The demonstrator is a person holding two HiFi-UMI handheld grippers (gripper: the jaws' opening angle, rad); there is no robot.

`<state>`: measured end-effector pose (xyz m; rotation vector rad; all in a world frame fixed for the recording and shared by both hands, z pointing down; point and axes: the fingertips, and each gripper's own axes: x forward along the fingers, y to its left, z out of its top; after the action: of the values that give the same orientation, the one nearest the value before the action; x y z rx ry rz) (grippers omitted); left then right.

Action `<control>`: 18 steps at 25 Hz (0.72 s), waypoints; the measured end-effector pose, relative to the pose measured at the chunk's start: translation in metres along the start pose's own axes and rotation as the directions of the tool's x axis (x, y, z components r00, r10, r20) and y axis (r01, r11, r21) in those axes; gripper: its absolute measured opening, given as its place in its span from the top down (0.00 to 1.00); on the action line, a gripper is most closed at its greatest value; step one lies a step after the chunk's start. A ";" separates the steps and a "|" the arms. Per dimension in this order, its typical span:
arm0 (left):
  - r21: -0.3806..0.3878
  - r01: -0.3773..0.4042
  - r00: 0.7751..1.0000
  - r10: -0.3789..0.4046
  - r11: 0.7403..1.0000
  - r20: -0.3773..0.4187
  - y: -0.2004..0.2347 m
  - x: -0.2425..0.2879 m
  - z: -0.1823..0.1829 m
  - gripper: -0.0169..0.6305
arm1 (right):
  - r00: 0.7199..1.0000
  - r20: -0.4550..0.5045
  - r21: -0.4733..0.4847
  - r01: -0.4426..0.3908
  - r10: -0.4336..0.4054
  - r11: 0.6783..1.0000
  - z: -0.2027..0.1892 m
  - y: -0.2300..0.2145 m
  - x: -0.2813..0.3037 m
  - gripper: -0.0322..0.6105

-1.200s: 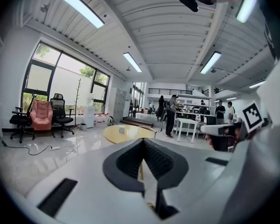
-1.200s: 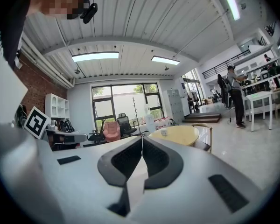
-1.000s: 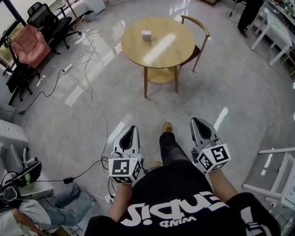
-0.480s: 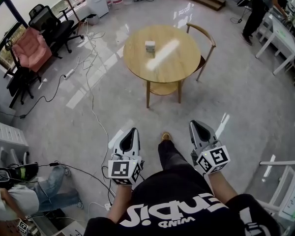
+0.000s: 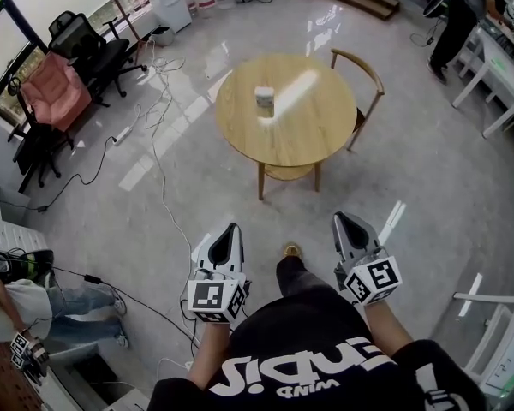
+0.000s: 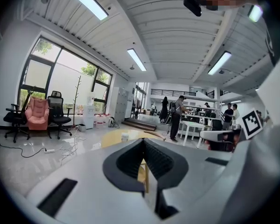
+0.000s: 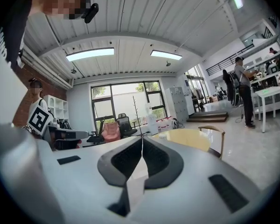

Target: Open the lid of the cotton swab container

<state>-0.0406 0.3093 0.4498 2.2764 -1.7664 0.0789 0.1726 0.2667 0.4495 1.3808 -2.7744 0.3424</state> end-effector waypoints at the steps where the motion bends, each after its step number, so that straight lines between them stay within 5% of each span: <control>1: -0.002 -0.004 1.000 0.004 1.000 0.001 0.001 0.007 0.003 0.96 | 1.000 -0.002 0.001 -0.004 0.004 1.000 0.002 -0.005 0.006 0.95; 18: -0.005 -0.085 0.996 0.085 0.996 0.021 0.028 0.111 0.038 0.96 | 0.996 -0.005 -0.013 -0.089 0.089 0.996 0.034 -0.074 0.113 0.95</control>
<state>-0.0435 0.1894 0.4403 2.2072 -1.8724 0.0674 0.1649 0.1276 0.4435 1.2544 -2.8354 0.3287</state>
